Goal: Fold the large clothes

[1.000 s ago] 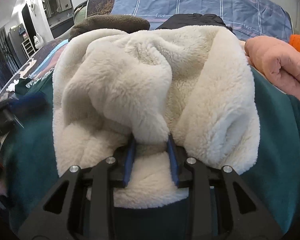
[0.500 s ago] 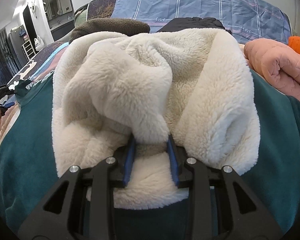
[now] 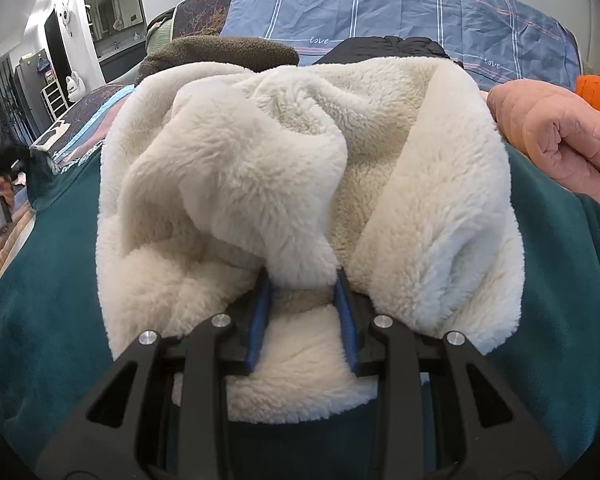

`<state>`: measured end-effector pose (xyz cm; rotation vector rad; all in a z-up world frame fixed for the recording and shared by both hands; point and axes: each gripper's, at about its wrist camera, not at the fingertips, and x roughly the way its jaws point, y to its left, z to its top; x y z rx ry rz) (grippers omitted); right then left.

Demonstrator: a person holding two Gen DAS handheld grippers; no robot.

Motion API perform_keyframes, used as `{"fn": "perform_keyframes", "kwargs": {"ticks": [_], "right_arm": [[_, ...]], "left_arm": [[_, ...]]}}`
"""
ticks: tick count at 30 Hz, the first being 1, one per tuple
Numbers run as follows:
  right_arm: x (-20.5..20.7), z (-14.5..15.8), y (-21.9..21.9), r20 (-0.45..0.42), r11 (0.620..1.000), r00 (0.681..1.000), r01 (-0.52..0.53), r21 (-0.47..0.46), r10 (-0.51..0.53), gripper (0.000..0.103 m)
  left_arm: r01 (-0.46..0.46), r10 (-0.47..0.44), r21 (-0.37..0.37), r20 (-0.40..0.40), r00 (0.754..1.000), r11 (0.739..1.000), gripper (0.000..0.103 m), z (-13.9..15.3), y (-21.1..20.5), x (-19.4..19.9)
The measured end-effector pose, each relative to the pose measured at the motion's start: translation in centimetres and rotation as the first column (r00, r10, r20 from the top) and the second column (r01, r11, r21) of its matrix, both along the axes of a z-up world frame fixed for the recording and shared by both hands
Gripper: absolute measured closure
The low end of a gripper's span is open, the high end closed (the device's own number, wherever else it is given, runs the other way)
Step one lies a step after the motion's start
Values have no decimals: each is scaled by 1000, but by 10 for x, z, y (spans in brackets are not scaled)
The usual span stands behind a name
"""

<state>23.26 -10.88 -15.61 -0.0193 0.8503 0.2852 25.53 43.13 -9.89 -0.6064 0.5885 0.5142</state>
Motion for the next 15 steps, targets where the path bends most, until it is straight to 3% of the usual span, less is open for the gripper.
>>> {"fn": "perform_keyframes", "kwargs": {"ticks": [2, 4, 5, 7, 9, 10, 12, 13, 15], "right_arm": [[0, 0, 0, 0, 1000, 1000, 0, -1, 0, 71], [0, 0, 0, 0, 1000, 1000, -1, -2, 1, 71], [0, 0, 0, -1, 1000, 1000, -1, -2, 1, 71], [0, 0, 0, 0, 1000, 1000, -1, 0, 1, 71], [-1, 1, -2, 0, 1000, 1000, -2, 13, 2, 71], [-1, 2, -3, -1, 1000, 1000, 0, 24, 0, 71], [-3, 9, -12, -18, 998, 1000, 11, 67, -10, 71], [-7, 17, -22, -33, 993, 999, 23, 112, -20, 71], [-18, 32, -41, -45, 983, 999, 38, 181, -30, 61]], "left_arm": [[113, -118, 68, 74, 990, 991, 95, 36, -44, 1], [242, -259, 124, 146, 955, 962, 95, 70, -95, -3], [342, -368, 154, 198, 908, 927, 95, 92, -135, -8], [465, -503, 198, 249, 828, 863, 95, 115, -186, -16], [605, -649, 235, 280, 707, 760, 95, 134, -252, -26], [681, -724, 248, 282, 630, 689, 95, 139, -290, -32], [769, -811, 265, 249, 529, 582, 94, 139, -344, -41], [805, -850, 275, 204, 486, 526, 94, 133, -373, -46], [849, -894, 281, 100, 438, 447, 89, 114, -414, -51]]}}
